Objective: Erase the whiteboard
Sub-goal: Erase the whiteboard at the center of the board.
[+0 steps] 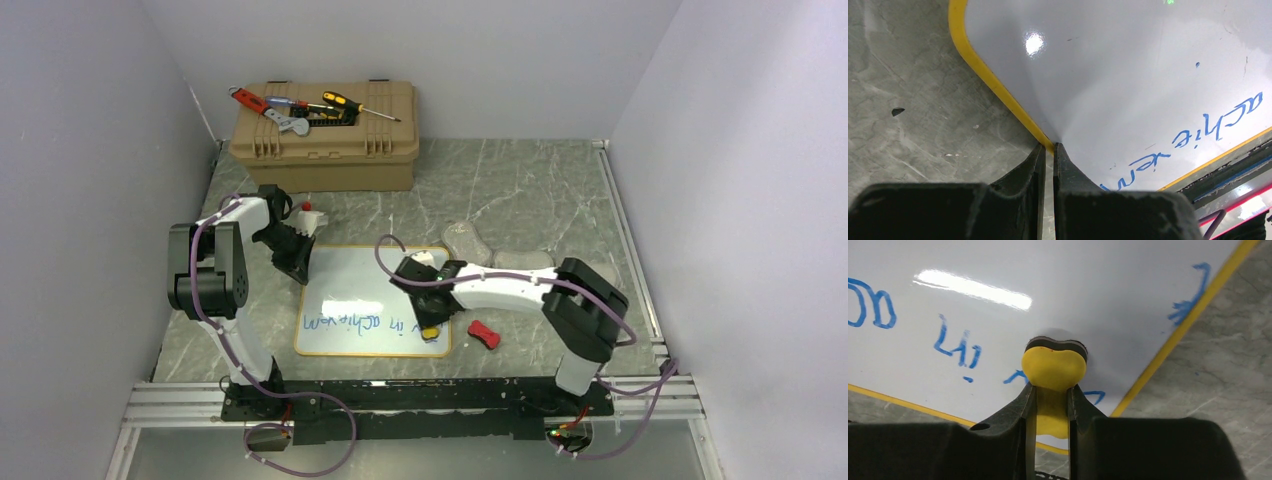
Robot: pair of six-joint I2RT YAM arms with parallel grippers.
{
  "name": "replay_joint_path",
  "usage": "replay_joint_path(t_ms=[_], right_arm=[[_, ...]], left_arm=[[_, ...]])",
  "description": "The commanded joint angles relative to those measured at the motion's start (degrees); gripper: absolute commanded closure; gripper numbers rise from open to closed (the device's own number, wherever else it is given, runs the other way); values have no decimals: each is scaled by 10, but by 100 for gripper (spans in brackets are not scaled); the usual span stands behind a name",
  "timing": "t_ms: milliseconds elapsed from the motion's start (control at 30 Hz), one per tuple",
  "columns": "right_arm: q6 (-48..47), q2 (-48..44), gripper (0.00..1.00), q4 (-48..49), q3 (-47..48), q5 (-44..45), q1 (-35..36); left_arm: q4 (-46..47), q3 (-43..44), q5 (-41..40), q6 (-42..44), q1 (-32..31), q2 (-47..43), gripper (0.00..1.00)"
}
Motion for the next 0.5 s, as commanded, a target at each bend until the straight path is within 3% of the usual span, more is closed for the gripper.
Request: replay_joint_path(t_ms=[0,133,267,367,467], right_arm=[[-10,120,100,-74,91,-38,41],[-19,228,100,-96,282,-46,80],[-16,298,100,-116,390,-41,106],[-4,286,100,-110,366,-30,107],[15,211,100,-84,238,-16,88]], left_arm=[[30,-33,19,22,-16,51,100],[29,-27,18,21,-16,58,100],[22,-17,18,19,-17,52,100],[19,-13,15,18,-17,50,100],[17,-12,13,17,-16,45,100]])
